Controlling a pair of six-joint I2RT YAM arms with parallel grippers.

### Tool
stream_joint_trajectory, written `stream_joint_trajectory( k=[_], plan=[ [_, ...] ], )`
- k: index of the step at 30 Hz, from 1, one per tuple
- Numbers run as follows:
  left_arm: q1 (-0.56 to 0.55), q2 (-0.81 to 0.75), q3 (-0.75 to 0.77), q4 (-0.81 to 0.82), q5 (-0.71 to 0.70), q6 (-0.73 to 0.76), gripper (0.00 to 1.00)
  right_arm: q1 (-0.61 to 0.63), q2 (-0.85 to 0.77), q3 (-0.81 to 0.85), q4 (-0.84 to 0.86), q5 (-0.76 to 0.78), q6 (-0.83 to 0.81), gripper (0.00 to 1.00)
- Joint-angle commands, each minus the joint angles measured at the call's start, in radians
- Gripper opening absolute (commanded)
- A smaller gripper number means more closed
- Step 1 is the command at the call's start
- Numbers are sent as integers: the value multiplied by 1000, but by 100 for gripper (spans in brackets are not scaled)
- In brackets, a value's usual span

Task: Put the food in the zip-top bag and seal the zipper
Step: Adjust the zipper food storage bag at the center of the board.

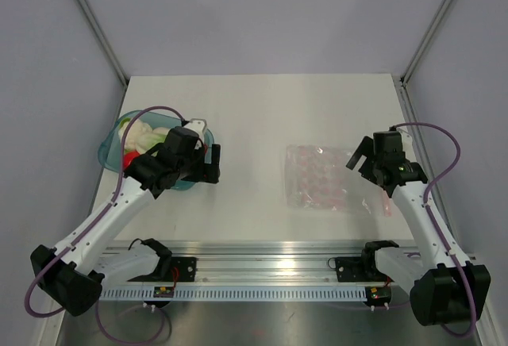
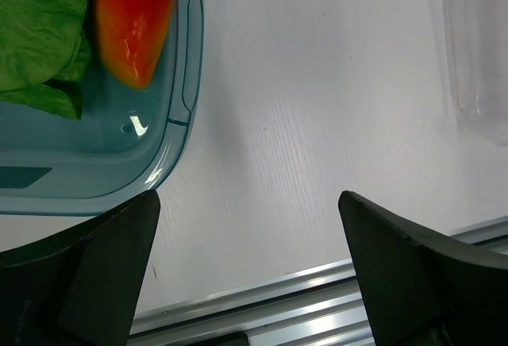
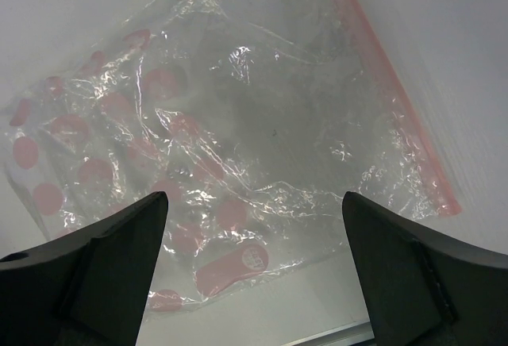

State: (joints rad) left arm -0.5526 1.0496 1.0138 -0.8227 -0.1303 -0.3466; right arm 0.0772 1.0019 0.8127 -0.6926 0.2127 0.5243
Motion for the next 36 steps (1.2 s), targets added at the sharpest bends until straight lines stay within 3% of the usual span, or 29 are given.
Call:
stream_joint_trajectory(
  k=[1, 11, 18, 22, 29, 36],
  plan=[
    [-12, -26, 11, -6, -5, -11, 99, -4, 1, -3, 25, -38, 28, 100],
    [-26, -22, 5, -53, -8, -11, 99, -1, 29, 8, -27, -72, 54, 99],
    [-46, -49, -40, -30, 6, -26, 99, 21, -11, -47, -107, -110, 172, 99],
    [-50, -56, -52, -15, 15, -29, 99, 93, -39, -104, -125, -140, 262, 100],
    [-52, -56, -52, -18, 17, -19, 99, 300, -48, -234, -13, -234, 505, 100],
    [-52, -69, -58, -16, 11, -22, 99, 322, -49, -294, 180, -234, 596, 100]
  ],
)
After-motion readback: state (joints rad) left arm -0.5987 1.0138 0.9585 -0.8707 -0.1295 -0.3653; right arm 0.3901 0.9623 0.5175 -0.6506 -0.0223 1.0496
